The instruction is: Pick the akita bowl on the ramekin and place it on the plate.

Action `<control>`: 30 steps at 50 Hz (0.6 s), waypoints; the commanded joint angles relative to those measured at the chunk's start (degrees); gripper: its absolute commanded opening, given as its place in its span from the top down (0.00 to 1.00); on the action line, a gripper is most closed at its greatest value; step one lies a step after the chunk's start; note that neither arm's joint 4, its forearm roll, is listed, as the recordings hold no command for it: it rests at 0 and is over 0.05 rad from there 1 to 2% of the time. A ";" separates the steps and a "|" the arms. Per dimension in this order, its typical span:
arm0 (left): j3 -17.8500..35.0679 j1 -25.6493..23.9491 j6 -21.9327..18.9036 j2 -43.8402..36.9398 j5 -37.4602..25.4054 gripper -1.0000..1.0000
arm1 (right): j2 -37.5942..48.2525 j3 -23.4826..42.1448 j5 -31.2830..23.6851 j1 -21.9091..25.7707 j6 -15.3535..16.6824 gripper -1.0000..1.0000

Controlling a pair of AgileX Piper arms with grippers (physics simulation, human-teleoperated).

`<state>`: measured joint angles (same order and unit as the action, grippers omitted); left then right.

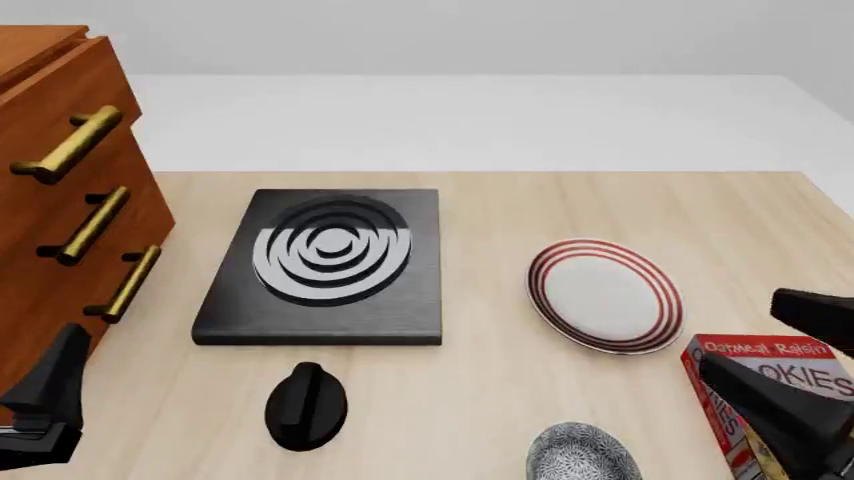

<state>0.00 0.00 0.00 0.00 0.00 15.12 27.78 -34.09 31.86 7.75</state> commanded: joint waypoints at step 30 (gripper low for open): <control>0.00 0.00 0.00 0.00 0.00 0.00 | 15.15 -6.78 0.00 15.75 1.17 0.00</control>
<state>0.00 0.00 0.00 0.00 0.00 26.84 22.43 -35.09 43.93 9.14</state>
